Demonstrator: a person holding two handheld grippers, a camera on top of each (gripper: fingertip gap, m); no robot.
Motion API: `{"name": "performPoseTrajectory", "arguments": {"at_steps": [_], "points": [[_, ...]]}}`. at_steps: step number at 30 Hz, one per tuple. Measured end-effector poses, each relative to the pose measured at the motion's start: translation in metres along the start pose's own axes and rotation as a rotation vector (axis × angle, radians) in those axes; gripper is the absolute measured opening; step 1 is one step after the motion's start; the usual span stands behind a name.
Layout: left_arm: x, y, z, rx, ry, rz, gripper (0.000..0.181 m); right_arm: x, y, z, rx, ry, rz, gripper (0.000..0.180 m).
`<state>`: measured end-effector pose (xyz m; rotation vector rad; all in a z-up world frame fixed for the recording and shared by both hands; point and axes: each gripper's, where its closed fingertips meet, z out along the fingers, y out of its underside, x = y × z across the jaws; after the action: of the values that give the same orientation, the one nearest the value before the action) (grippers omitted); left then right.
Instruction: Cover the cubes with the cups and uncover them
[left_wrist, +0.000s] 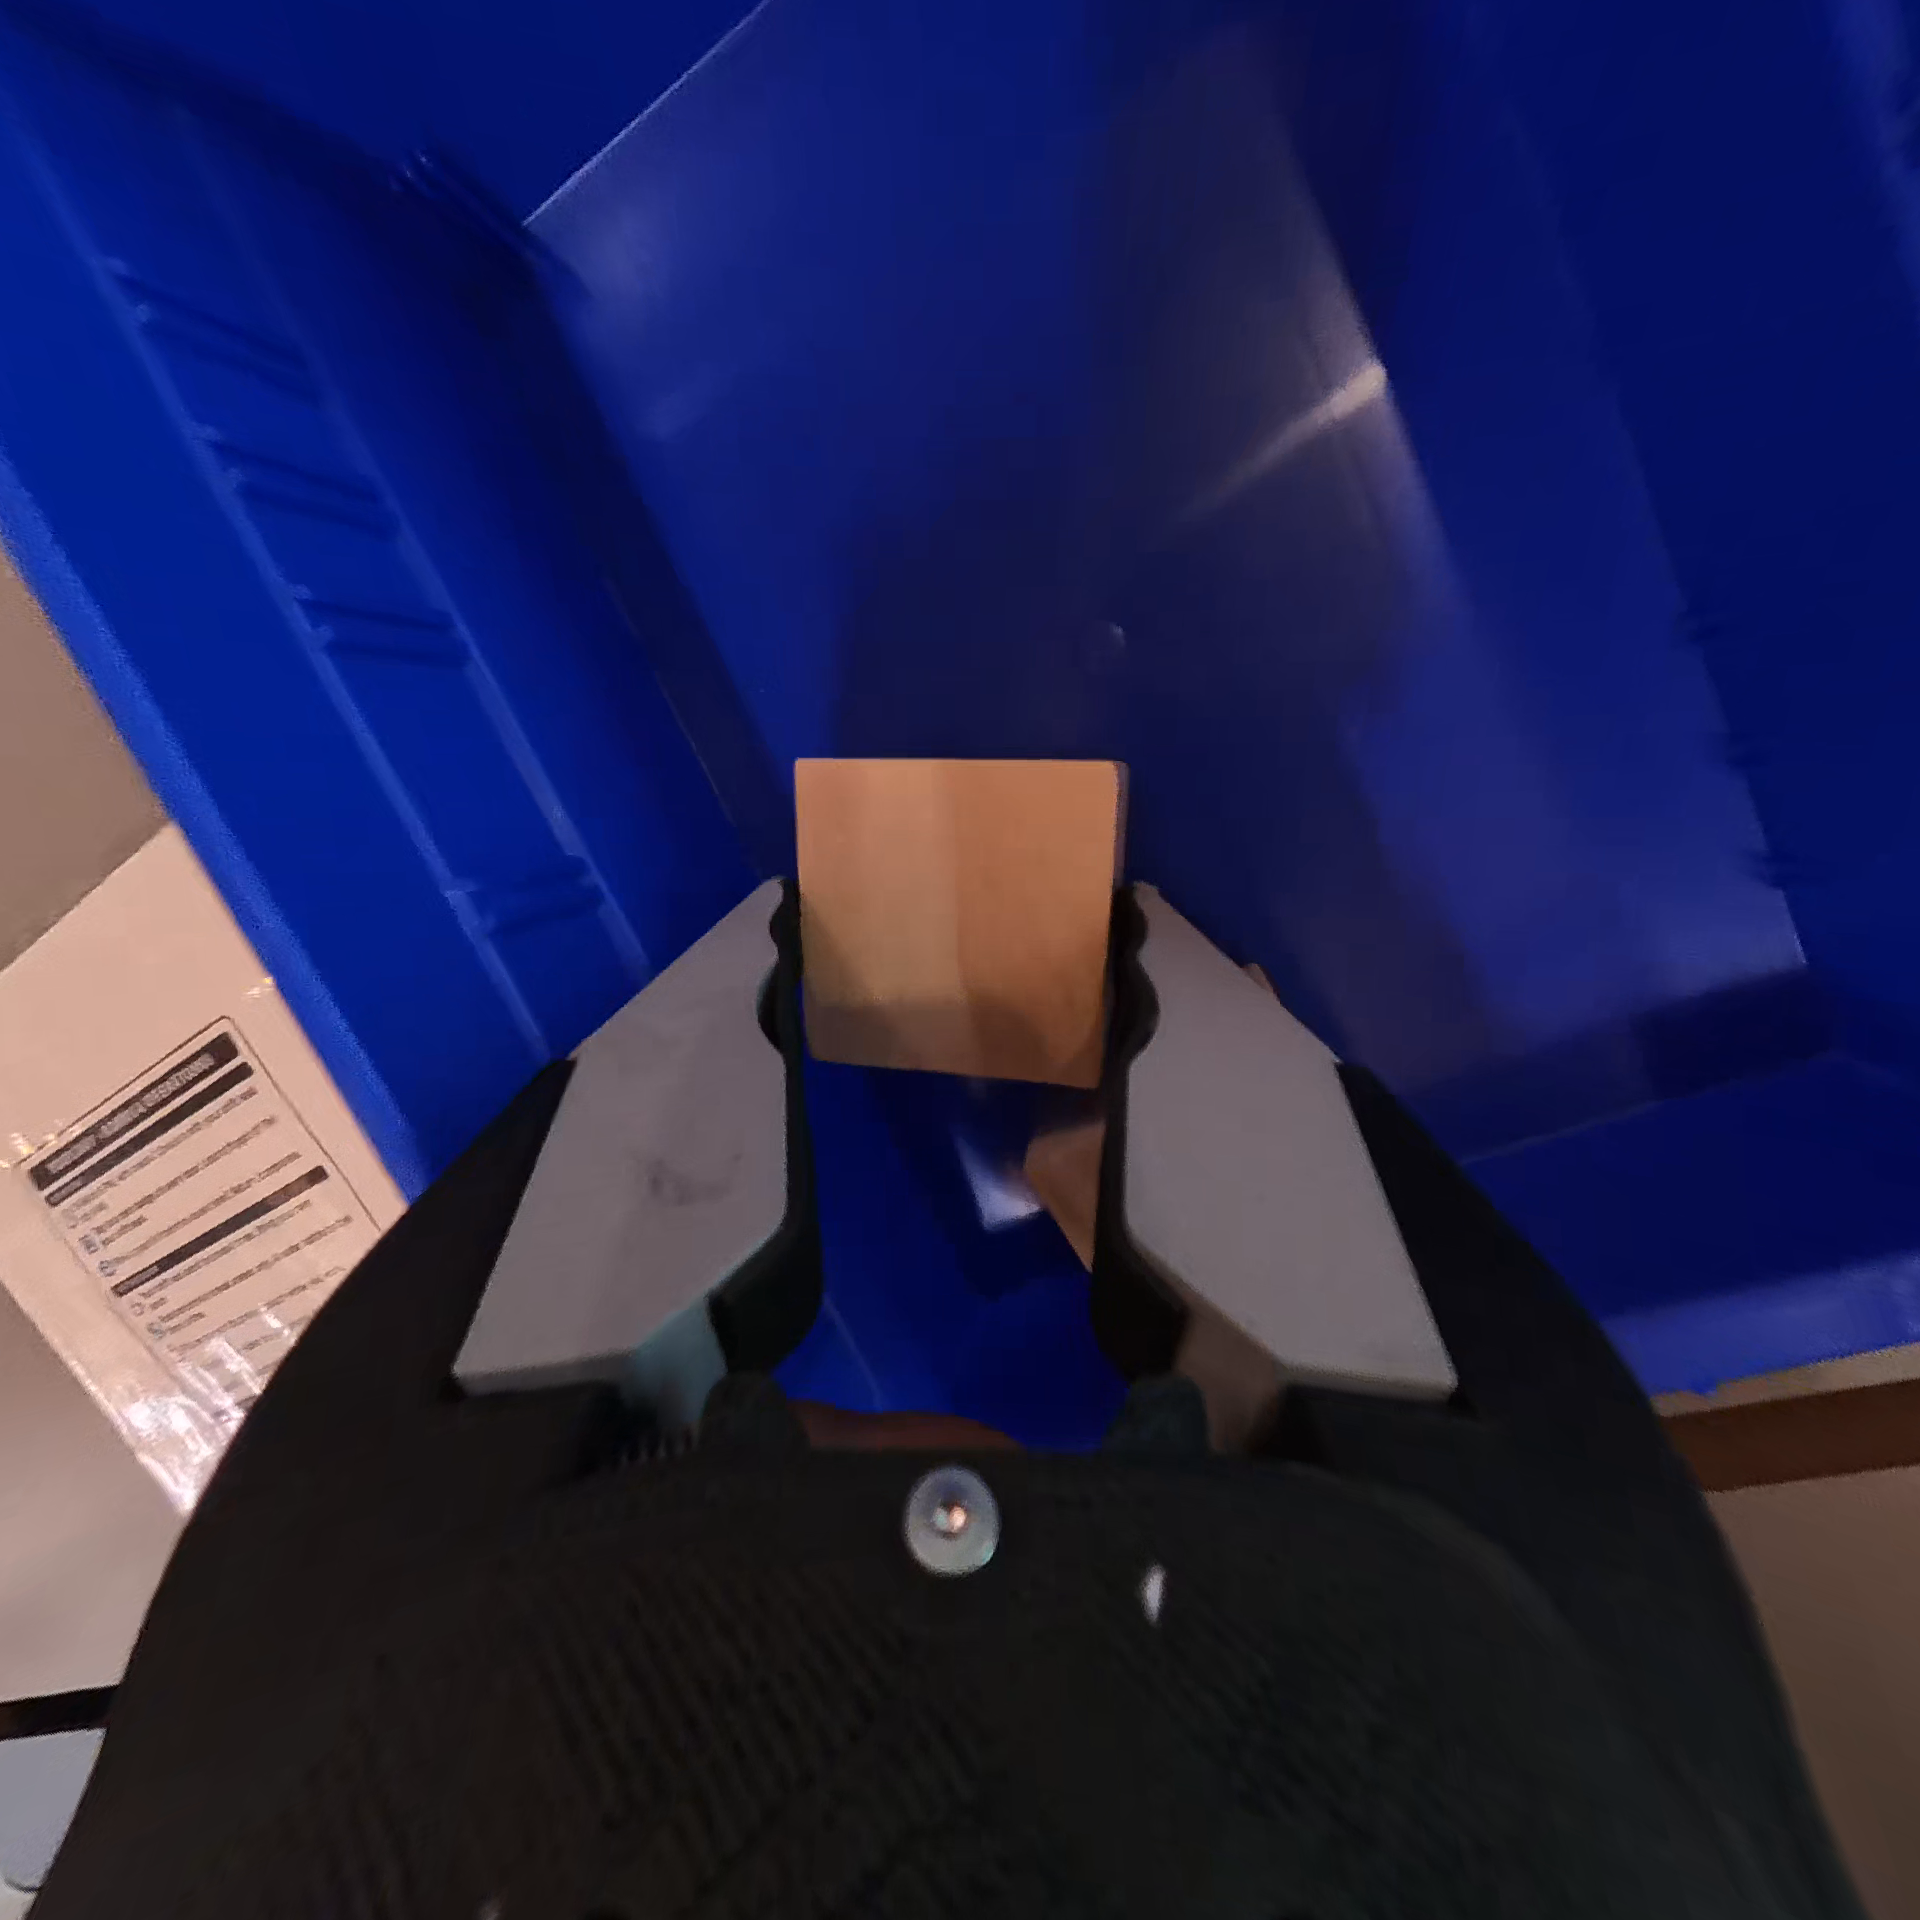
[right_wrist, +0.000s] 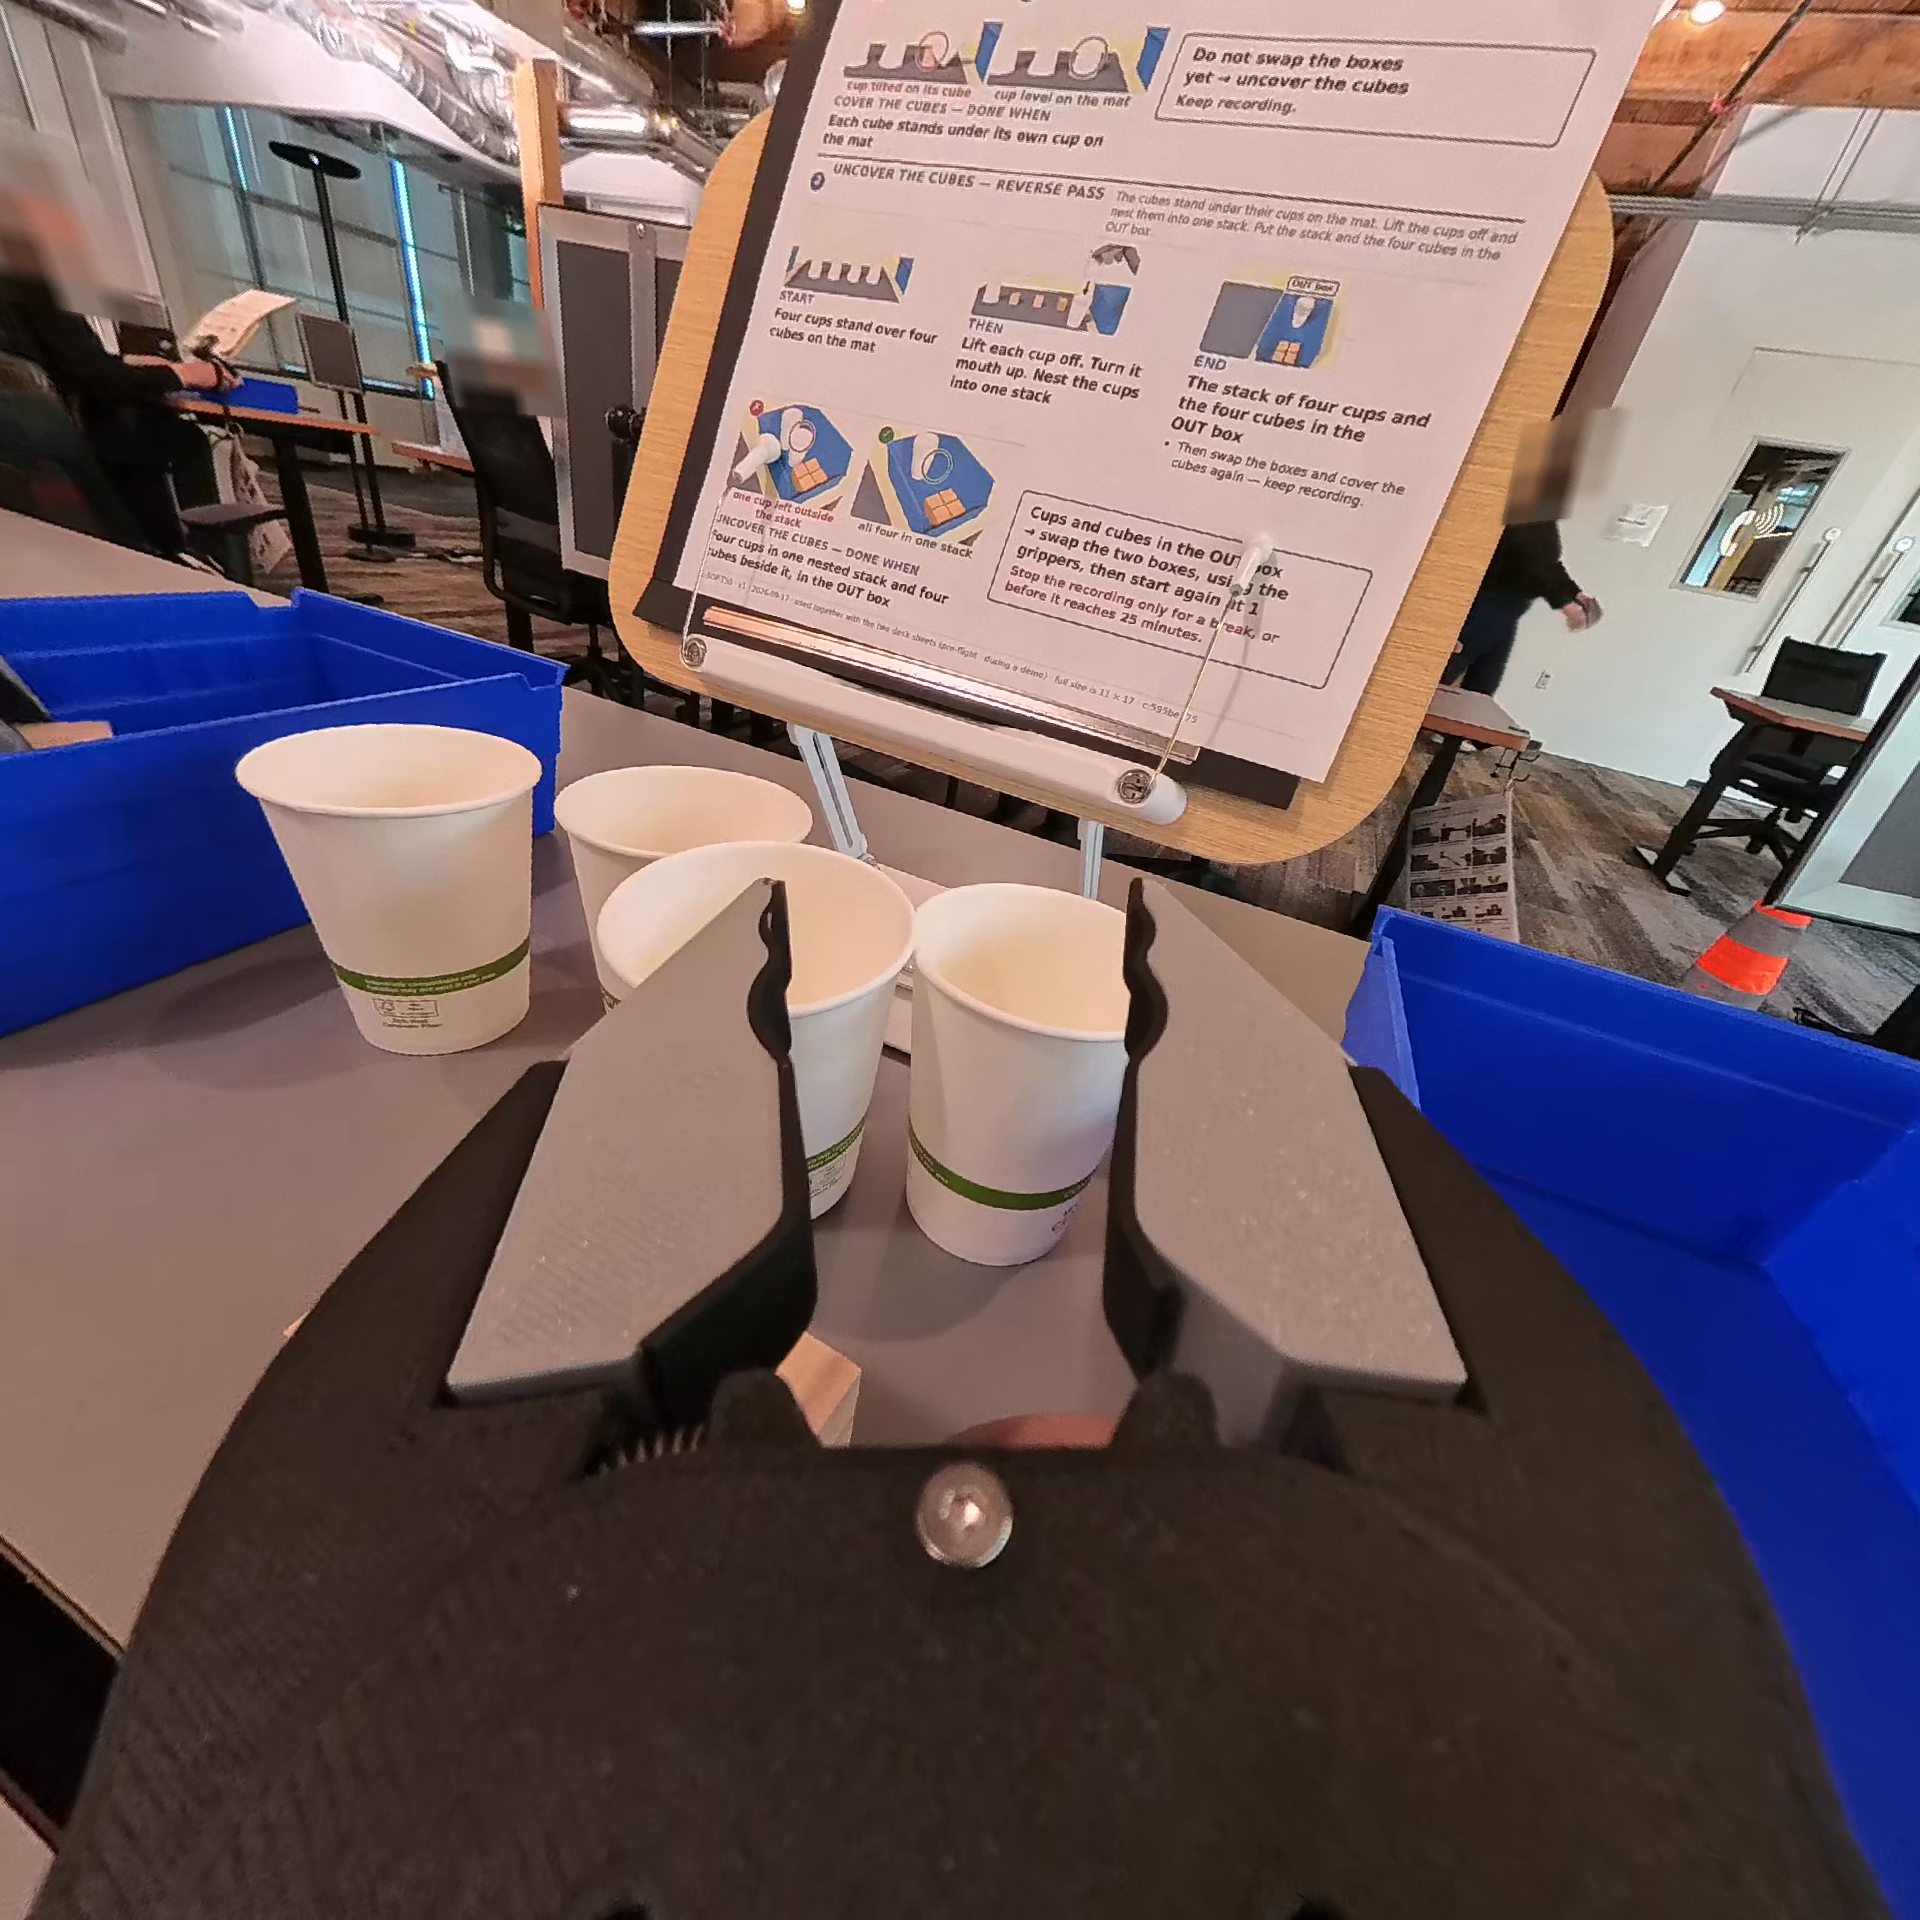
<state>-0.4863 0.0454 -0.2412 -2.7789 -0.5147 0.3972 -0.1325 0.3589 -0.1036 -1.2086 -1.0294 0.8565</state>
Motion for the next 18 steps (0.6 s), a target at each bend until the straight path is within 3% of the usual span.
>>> {"name": "performPoseTrajectory", "arguments": {"at_steps": [10, 18], "points": [[-0.001, -0.039, -0.077, 0.229, -0.062, 0.025, 0.059, 0.000, -0.004, -0.002, 0.016, -0.002, 0.014, 0.062], [0.064, -0.070, -0.159, 0.438, 0.000, 0.168, 0.059, 0.002, -0.003, -0.002, 0.014, 0.003, 0.015, 0.062]]}}
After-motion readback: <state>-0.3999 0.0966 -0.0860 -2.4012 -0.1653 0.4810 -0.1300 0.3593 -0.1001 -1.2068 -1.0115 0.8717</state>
